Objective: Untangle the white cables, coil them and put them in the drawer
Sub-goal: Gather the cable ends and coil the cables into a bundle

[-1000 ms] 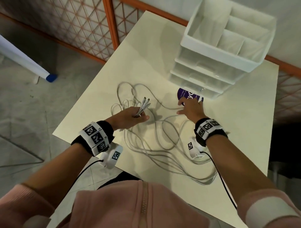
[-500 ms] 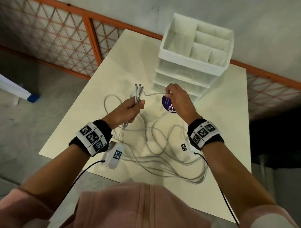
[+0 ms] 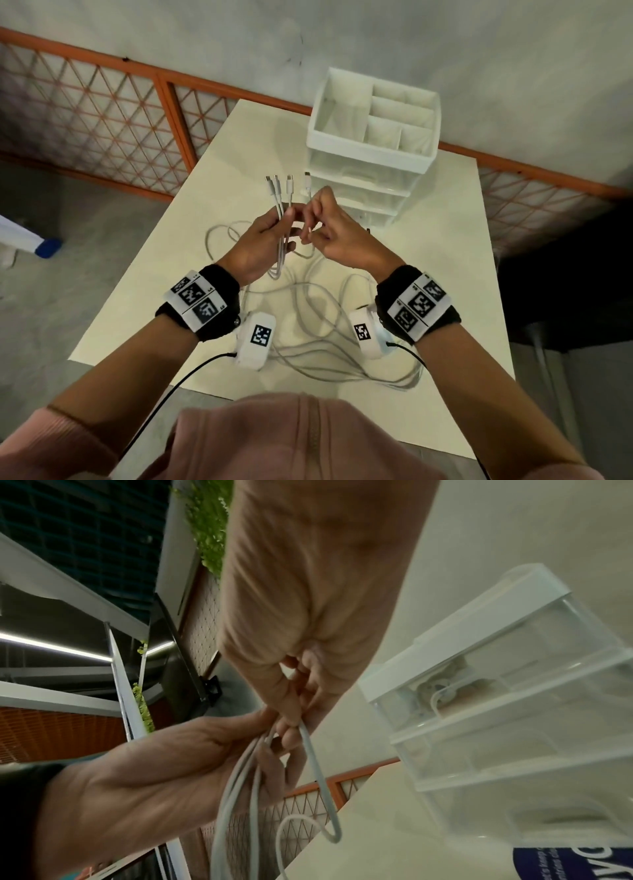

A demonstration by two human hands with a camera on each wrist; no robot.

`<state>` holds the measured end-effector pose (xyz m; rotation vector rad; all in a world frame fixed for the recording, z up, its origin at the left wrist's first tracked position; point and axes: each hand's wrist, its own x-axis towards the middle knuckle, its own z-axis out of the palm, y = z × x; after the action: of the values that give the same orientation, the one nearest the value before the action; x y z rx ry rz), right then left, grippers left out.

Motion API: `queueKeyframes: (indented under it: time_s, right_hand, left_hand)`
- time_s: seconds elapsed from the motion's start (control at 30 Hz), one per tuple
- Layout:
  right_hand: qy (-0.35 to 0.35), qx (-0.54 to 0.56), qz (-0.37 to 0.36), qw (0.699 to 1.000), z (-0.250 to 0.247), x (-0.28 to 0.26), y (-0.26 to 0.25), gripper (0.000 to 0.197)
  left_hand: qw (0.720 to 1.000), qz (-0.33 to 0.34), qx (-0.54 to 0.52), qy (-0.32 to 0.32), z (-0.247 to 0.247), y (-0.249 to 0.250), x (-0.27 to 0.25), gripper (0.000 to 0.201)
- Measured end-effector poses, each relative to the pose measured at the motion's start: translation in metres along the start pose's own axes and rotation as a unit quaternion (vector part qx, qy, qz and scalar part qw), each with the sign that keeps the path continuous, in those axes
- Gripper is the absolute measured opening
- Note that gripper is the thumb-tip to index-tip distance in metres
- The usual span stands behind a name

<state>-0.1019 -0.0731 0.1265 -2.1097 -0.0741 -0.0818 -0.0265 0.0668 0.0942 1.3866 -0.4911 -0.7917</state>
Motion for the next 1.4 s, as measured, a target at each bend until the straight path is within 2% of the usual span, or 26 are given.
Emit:
queueKeyframes:
  time_s: [0.17, 0.23, 0.3, 0.4, 0.47, 0.53, 0.6, 0.7, 0.8, 0.9, 0.97, 1.03, 1.1, 1.17, 1.23, 1.3, 1.33, 1.4]
  right_hand:
    - [-0.009, -0.002, 0.006, 1.0, 0.002, -0.002, -0.004, 0.032]
    - [-0.001, 0.011, 0.005, 1.0, 0.007, -0.002, -0.006, 0.035]
    - [0.036, 0.04, 0.015, 0.998, 0.012, 0.0, -0.003, 0.047]
    - [0.064, 0.105, 0.076, 0.989, 0.008, -0.001, 0.008, 0.054]
    - [0.011, 0.121, 0.12, 0.985, 0.0, -0.003, 0.015, 0.038]
    - [-0.079, 0.053, 0.148, 0.984, -0.007, -0.001, 0.017, 0.011]
    - [-0.155, -0.047, 0.169, 0.972, -0.011, 0.004, 0.018, 0.025]
    - [-0.201, -0.171, 0.164, 0.951, -0.019, 0.009, 0.025, 0.031]
    - [-0.142, -0.227, 0.164, 0.95, -0.041, 0.005, 0.045, 0.034]
    - [-0.073, -0.154, 0.17, 0.971, -0.063, -0.001, 0.052, 0.03]
    - [-0.066, -0.105, 0.161, 0.979, -0.066, 0.001, 0.042, 0.028]
    - [-0.1, -0.07, 0.152, 0.981, -0.06, 0.006, 0.023, 0.031]
    - [-0.157, -0.083, 0.15, 0.973, -0.049, 0.014, 0.006, 0.038]
    - [-0.195, -0.135, 0.143, 0.961, -0.038, 0.021, -0.006, 0.036]
    - [-0.199, -0.15, 0.138, 0.959, -0.033, 0.024, -0.009, 0.031]
    - [-0.177, -0.102, 0.152, 0.967, -0.034, 0.019, -0.005, 0.029]
    - [-0.166, -0.071, 0.159, 0.971, -0.037, 0.014, 0.0, 0.029]
    - [-0.164, -0.052, 0.193, 0.966, -0.042, 0.001, 0.02, 0.03]
  left_hand:
    - [1.0, 0.011, -0.013, -0.011, 0.003, 0.0, -0.003, 0.031]
    - [1.0, 0.024, -0.014, -0.007, 0.003, 0.0, -0.003, 0.032]
    - [0.998, 0.04, 0.004, 0.046, 0.003, 0.003, -0.003, 0.022]
    - [0.984, 0.079, 0.009, 0.159, -0.002, 0.011, -0.002, 0.026]
    - [0.978, 0.111, 0.0, 0.177, -0.009, 0.016, -0.004, 0.028]
    - [0.974, 0.14, -0.009, 0.176, -0.008, 0.019, -0.01, 0.029]
    - [0.969, 0.159, -0.012, 0.191, -0.003, 0.02, -0.014, 0.029]
    - [0.956, 0.188, -0.01, 0.225, -0.005, 0.025, -0.019, 0.029]
    - [0.936, 0.221, -0.014, 0.274, -0.027, 0.042, -0.021, 0.027]
    - [0.921, 0.226, 0.017, 0.318, -0.052, 0.051, -0.021, 0.027]
    - [0.928, 0.197, 0.075, 0.306, -0.057, 0.044, -0.021, 0.026]
    - [0.948, 0.149, 0.143, 0.244, -0.047, 0.034, -0.02, 0.031]
    - [0.963, 0.097, 0.18, 0.174, -0.032, 0.023, -0.016, 0.045]
    - [0.965, 0.082, 0.226, 0.108, -0.018, 0.015, -0.014, 0.04]
    - [0.957, 0.092, 0.27, 0.057, -0.011, 0.009, -0.013, 0.038]
    - [0.954, 0.105, 0.275, 0.055, -0.011, 0.009, -0.013, 0.026]
    - [0.951, 0.115, 0.276, 0.074, -0.012, 0.012, -0.013, 0.021]
    - [0.945, 0.133, 0.254, 0.16, -0.022, 0.014, -0.012, 0.016]
